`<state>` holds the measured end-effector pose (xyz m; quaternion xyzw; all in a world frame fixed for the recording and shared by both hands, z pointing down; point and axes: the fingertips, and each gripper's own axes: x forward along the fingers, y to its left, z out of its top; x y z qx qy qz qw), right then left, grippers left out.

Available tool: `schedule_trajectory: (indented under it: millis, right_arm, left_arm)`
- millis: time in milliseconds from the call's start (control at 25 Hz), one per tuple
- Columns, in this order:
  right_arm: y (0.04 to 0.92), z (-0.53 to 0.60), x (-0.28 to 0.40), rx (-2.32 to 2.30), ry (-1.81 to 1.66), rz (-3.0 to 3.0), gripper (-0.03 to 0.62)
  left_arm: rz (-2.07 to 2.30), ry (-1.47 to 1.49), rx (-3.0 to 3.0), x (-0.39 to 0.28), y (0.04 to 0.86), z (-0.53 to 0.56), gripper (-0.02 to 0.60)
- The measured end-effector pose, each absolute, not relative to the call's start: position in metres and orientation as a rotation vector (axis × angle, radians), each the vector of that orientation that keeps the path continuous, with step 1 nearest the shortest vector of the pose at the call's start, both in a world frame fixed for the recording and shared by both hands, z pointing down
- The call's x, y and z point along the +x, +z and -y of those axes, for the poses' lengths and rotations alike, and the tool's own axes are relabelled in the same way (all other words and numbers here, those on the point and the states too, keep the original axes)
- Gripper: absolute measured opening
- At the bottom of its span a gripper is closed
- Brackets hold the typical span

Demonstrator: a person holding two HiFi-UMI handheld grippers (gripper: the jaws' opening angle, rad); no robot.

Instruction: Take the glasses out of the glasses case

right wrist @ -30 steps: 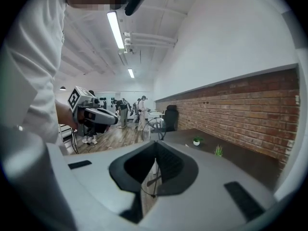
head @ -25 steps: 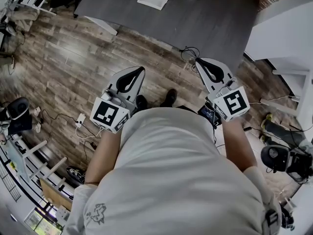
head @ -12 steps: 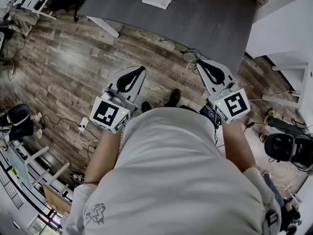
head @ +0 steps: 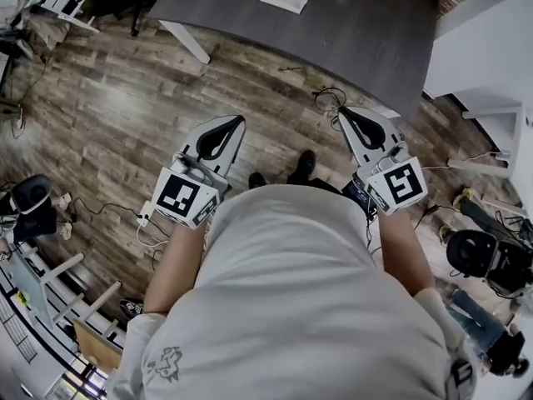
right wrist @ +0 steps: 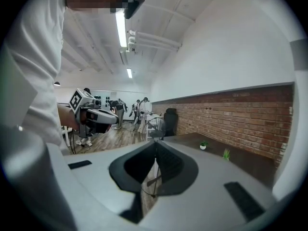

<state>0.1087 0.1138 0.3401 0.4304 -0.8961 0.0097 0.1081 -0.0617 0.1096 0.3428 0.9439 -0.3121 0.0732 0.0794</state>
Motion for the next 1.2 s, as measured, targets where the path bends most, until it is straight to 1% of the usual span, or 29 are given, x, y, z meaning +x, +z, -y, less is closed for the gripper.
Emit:
schedule_trajectory:
  millis: [280, 680, 1200]
  right_arm:
    - [0.338, -0.138, 0.069, 1.292, 0.018, 2.624, 0.015]
    - [0.347, -0.172, 0.034, 1.356, 0.041, 2.580, 0.014]
    - [0.345, -0.200, 0.016, 1.379, 0.003, 2.568, 0.015]
  left_arm:
    - [0.903, 0.206, 2.840, -0.102, 0.341, -0.132, 0.012]
    - [0.869, 0.181, 2.850, -0.145, 0.346, -0.157, 0.011]
    - [0.836, 0.158, 2.873, -0.163, 0.345, -0.173, 0.012]
